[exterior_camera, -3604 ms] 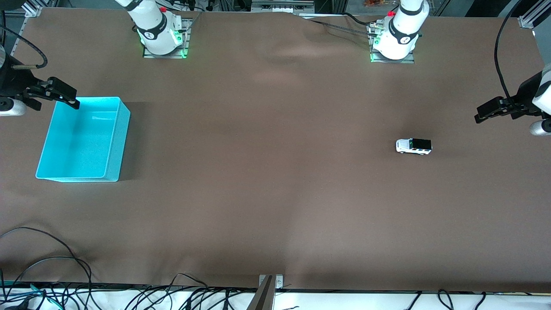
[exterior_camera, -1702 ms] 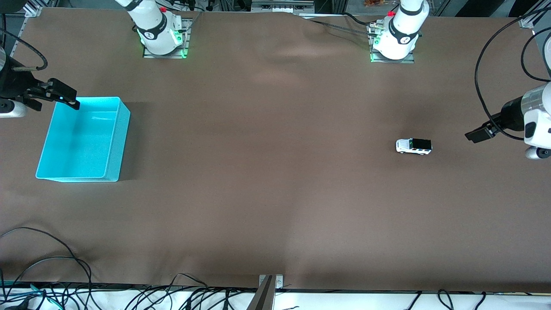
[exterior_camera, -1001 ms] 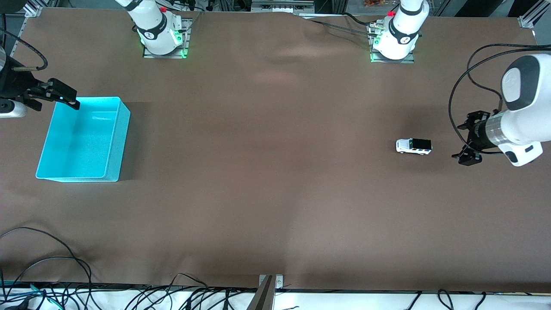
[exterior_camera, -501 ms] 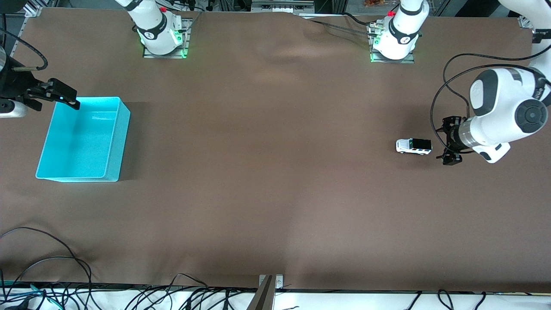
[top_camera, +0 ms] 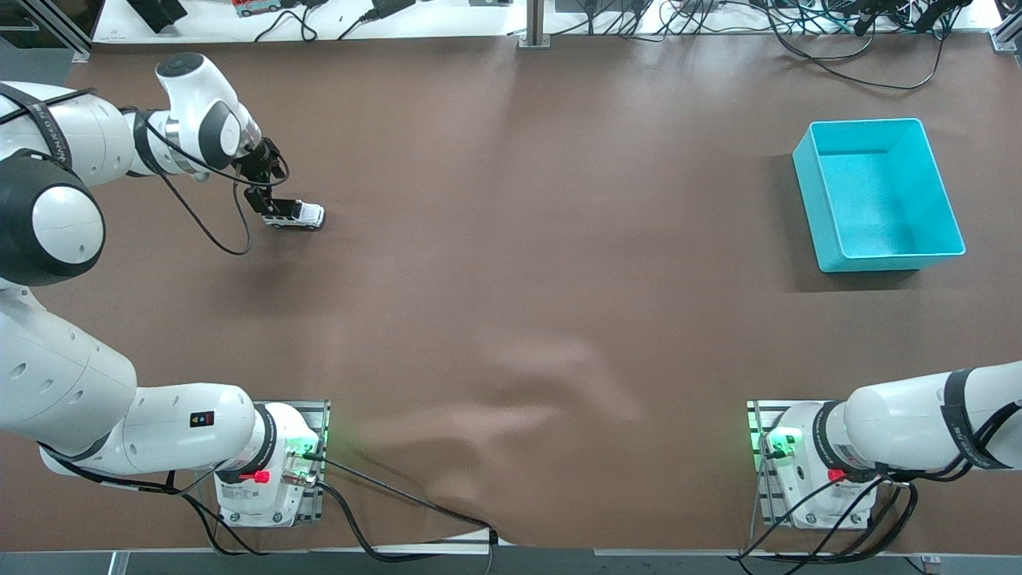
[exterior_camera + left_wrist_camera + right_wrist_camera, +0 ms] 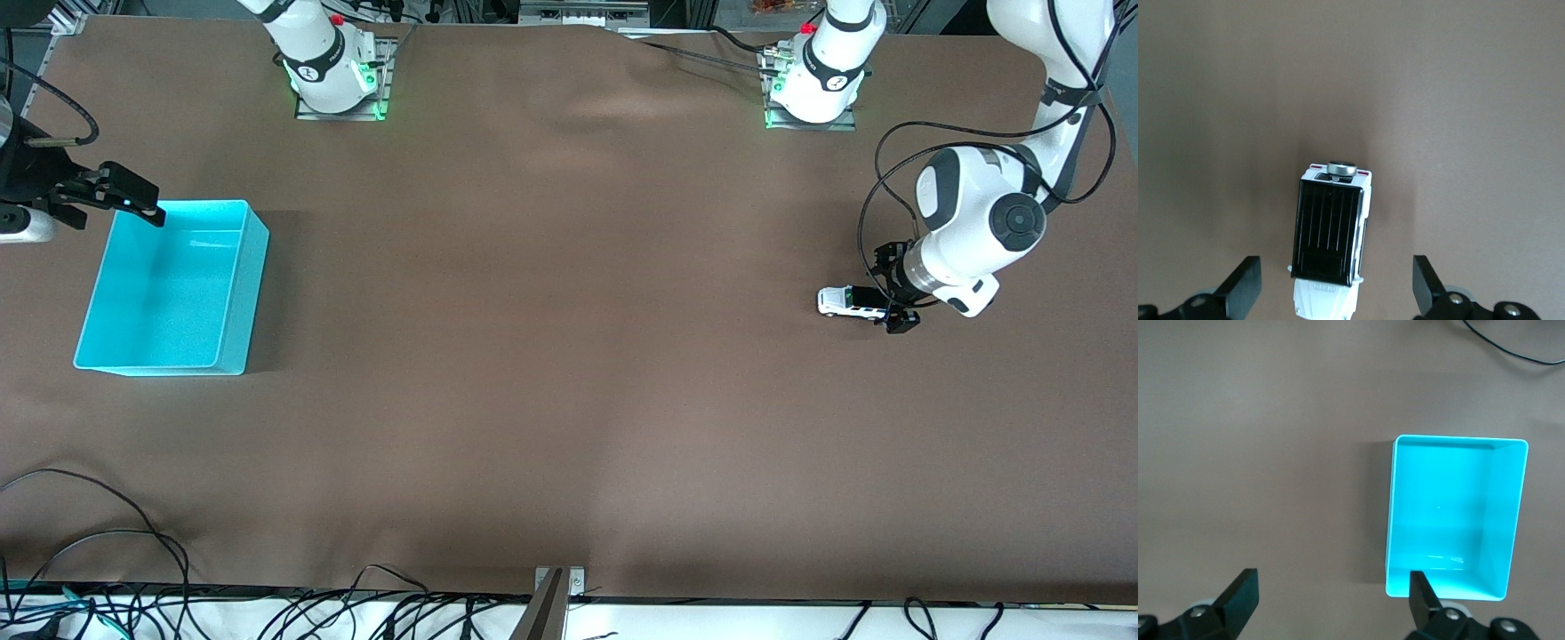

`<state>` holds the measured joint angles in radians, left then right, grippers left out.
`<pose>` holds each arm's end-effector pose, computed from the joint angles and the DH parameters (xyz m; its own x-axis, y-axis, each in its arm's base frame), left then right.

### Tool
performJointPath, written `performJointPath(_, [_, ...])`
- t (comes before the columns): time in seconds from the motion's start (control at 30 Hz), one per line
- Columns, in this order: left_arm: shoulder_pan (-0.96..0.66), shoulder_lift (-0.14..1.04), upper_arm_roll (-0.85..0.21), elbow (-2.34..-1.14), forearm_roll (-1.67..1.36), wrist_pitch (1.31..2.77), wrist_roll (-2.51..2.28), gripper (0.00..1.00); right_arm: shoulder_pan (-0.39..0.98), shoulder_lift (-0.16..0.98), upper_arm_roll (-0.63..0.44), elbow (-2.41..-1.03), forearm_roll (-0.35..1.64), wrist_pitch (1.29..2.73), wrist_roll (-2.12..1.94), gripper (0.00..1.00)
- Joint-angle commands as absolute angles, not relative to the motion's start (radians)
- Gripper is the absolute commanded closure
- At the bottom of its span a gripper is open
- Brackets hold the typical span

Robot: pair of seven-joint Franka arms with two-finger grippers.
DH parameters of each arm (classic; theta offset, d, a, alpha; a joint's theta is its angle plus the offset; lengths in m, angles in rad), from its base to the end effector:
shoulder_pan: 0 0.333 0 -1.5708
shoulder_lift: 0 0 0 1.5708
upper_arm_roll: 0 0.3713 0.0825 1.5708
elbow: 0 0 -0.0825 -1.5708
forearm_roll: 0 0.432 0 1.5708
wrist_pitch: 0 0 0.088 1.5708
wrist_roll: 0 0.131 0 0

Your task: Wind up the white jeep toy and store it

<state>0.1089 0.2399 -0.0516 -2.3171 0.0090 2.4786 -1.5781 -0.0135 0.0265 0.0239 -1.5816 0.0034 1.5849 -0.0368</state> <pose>0.5522 0.0312 0.2220 -0.0585 0.9983 -0.0067 0.9953 0.0578 -0.0780 0.6120 0.0066 0.6353 0.9986 0.0471 -0.0230 0.0470 -0.9989 -0.0049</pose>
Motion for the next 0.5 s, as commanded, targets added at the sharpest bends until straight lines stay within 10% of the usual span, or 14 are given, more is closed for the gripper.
performJointPath(0.0, [0.114, 0.273, -0.057, -2.338, 0.035, 2.545, -1.605, 0.00, -0.017, 0.032, 0.026, -1.557, 0.009, 1.568, -0.051, 0.00])
performJointPath(0.23, [0.114, 0.285, -0.057, -2.353, 0.037, 2.571, -1.601, 0.15, -0.017, 0.032, 0.026, -1.555, 0.011, 1.568, -0.051, 0.00])
performJointPath(0.47, [0.107, 0.287, -0.058, -2.352, 0.037, 2.569, -1.600, 0.73, -0.017, 0.032, 0.026, -1.555, 0.012, 1.568, -0.051, 0.00])
